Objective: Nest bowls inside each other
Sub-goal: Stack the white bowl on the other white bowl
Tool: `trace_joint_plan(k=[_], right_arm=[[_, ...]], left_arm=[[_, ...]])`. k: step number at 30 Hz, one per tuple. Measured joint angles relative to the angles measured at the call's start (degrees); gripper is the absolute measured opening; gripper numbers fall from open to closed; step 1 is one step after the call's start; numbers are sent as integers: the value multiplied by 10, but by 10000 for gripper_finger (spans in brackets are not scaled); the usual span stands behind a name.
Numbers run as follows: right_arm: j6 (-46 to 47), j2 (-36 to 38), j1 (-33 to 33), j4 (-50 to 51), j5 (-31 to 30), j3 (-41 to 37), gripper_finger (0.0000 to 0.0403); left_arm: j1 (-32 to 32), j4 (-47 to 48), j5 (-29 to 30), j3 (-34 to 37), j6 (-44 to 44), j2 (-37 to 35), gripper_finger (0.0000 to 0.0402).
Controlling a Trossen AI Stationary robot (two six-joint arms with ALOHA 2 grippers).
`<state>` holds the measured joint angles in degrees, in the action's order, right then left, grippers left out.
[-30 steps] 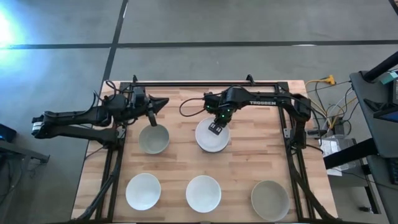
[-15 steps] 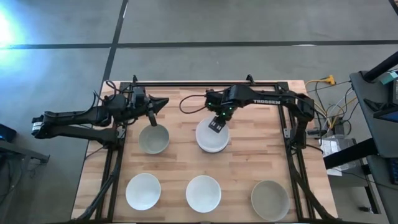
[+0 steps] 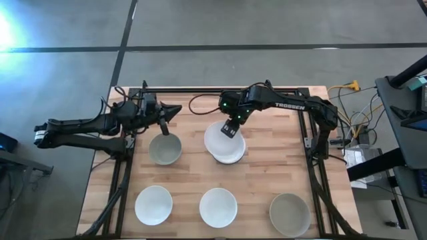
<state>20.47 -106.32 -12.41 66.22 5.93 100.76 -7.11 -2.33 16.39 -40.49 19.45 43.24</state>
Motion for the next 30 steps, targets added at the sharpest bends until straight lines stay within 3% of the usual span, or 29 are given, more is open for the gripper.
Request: trace_joint_plan(k=[13, 30], right_arm=[[-3, 0, 0, 19, 17, -42, 44], [20, -6, 0, -43, 52, -82, 64]], left_arm=[[0, -1, -6, 0, 12, 12, 0], [0, -1, -11, 0, 13, 15, 0]])
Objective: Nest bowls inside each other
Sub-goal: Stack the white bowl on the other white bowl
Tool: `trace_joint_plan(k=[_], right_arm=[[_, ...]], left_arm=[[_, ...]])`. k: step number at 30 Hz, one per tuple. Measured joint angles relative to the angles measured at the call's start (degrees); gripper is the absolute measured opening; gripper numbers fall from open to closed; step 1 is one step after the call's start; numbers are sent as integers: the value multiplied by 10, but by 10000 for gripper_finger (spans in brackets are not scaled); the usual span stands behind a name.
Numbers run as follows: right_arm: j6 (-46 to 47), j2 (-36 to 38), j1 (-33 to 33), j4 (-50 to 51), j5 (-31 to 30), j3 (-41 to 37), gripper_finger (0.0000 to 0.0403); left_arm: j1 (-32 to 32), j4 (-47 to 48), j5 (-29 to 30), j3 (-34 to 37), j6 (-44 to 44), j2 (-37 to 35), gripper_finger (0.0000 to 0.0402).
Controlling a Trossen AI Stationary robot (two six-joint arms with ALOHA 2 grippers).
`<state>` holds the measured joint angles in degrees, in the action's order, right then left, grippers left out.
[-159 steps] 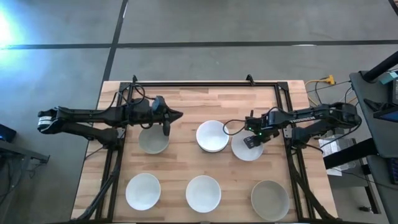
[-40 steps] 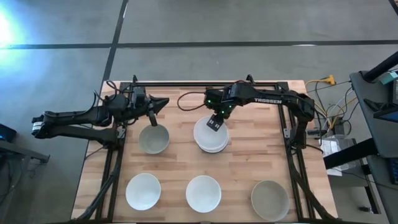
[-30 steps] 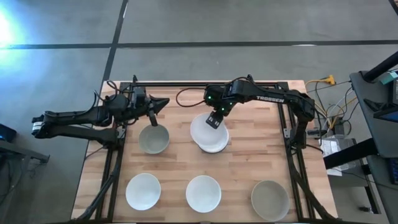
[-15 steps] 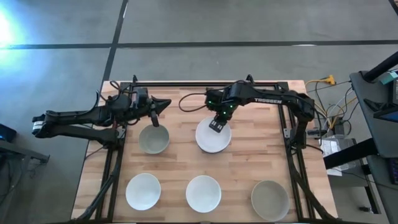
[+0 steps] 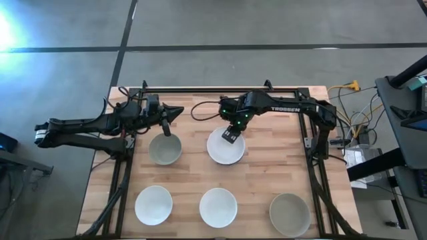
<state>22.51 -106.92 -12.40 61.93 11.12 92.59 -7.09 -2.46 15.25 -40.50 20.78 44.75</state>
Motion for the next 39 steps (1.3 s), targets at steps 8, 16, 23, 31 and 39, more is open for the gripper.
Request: trace_joint_plan(k=[8, 16, 23, 31, 39], right_arm=[[0, 0, 1, -6, 1, -14, 68], [0, 0, 1, -9, 28, -14, 68], [4, 0, 1, -9, 28, -14, 68], [11, 0, 3, -9, 17, -14, 117], [11, 4, 4, -8, 8, -14, 188]], left_arm=[[0, 0, 0, 0, 0, 0, 0], [0, 0, 0, 0, 0, 0, 0], [0, 0, 0, 0, 0, 0, 0], [0, 0, -1, 0, 0, 0, 0], [0, 0, -1, 0, 0, 0, 0]])
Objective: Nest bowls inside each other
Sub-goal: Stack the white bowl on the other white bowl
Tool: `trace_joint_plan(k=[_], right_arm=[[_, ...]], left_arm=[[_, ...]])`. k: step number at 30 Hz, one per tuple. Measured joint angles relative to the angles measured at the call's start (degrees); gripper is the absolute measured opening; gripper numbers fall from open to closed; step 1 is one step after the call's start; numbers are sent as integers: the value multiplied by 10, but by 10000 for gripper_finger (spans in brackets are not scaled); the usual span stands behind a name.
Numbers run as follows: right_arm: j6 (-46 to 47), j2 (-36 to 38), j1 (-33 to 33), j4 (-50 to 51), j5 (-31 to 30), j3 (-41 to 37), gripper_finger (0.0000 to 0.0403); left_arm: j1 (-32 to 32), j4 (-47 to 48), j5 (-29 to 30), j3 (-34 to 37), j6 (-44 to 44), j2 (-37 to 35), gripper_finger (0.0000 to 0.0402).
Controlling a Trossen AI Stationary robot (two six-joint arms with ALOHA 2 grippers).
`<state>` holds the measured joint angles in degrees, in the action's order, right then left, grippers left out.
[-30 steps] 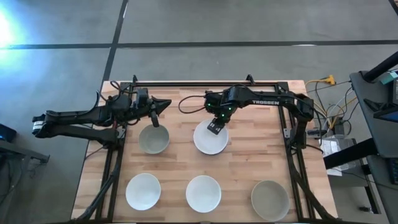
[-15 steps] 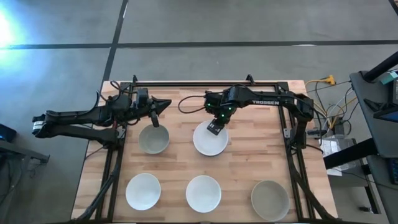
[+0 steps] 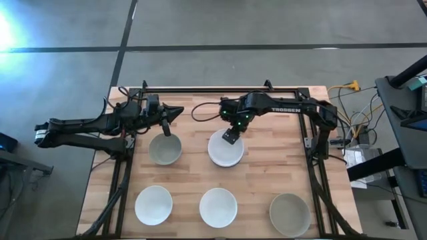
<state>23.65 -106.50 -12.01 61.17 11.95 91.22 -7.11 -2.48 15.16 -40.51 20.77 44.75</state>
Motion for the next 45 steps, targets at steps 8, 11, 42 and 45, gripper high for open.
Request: trace_joint_plan(k=[8, 11, 42, 45], right_arm=[[4, 11, 0, 0, 0, 10, 195], [4, 16, 0, 0, -11, 13, 194], [-27, 22, 0, 17, -41, 14, 9], [-27, 22, 0, 16, -41, 14, 9]], left_arm=[[0, 0, 0, 0, -1, 1, 0], [0, 0, 0, 0, -1, 1, 0], [0, 0, 0, 0, 13, 1, 0], [0, 0, 0, 0, 14, 1, 0]])
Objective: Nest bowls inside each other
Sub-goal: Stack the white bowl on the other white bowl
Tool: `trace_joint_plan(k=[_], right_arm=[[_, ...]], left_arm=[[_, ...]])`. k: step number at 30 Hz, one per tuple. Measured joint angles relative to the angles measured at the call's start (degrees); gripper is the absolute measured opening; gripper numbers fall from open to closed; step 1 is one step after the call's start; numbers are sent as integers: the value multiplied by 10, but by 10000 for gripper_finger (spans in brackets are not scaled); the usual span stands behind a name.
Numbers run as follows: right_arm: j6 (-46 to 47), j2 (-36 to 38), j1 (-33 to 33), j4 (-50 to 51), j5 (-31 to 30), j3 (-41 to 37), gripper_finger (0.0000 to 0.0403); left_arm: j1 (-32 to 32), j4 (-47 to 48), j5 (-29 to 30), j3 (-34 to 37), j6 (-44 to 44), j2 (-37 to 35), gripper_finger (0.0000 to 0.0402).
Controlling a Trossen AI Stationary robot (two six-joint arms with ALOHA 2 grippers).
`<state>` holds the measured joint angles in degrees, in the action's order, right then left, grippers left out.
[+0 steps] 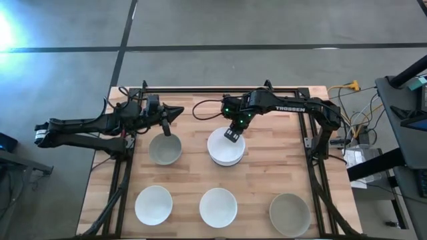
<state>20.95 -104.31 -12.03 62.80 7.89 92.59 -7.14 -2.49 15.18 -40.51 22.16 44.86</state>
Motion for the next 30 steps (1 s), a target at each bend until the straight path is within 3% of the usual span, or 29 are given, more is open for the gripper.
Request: trace_joint_plan(k=[11, 30], right_arm=[[0, -18, 5, -12, 20, -10, 9], [-2, -25, 17, -30, -11, -15, 9]], left_arm=[[0, 0, 0, 0, 0, 0, 0], [1, 0, 0, 0, 0, 0, 0]])
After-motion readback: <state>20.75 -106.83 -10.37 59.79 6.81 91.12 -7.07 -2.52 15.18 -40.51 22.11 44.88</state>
